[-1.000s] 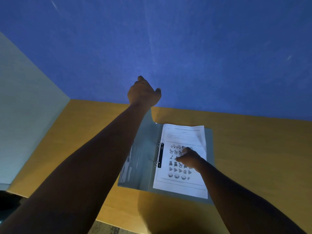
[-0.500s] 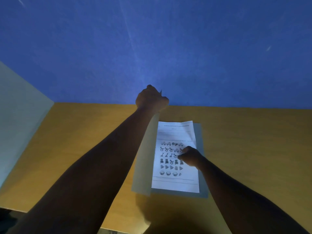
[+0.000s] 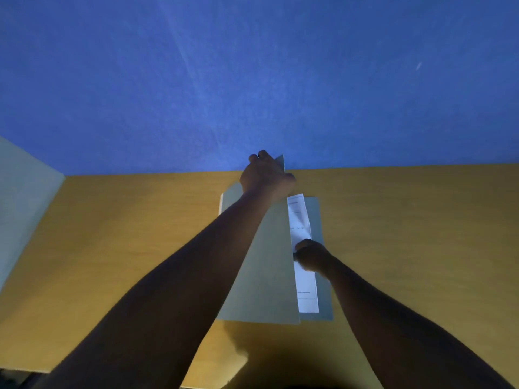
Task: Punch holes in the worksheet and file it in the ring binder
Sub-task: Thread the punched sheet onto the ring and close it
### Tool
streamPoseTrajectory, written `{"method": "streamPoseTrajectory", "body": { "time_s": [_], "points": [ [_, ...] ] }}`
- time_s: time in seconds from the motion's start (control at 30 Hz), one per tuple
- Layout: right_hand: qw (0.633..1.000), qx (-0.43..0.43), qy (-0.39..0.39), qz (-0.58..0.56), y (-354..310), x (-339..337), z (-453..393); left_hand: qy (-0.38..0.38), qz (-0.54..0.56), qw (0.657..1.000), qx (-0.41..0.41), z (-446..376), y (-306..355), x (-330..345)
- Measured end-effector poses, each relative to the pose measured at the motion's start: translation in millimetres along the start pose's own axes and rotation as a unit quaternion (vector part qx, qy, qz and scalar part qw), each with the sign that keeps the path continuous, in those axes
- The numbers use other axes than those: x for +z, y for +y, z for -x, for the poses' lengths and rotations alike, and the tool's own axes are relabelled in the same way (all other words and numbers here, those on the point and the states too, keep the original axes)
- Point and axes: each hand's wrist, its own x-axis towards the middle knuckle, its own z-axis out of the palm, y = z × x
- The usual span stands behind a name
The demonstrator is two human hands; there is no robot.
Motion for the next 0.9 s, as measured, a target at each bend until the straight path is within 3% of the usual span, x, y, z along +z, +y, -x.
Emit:
{"method": "streamPoseTrajectory", "body": {
  "time_s": [0.33, 0.47, 0.67, 0.9],
  "points": [
    [0.998, -0.019, -0.019, 0.048, 9, -9, 0, 0.005, 0.016, 0.999, 0.033, 16, 6, 43],
    [0.993, 0.012, -0.029, -0.115, 7, -15, 13, -0.002, 0.019, 0.998, 0.052, 22, 5, 57],
    [0.952, 0.070, 0.009, -0.299, 19, -18, 9, 0.019, 0.030, 0.997, 0.066, 27, -8, 71],
    [0.921, 0.065, 0.020, -0.385, 27, -20, 7, 0.032, 0.017, 0.999, 0.024, 28, -50, 87]
  ]
}}
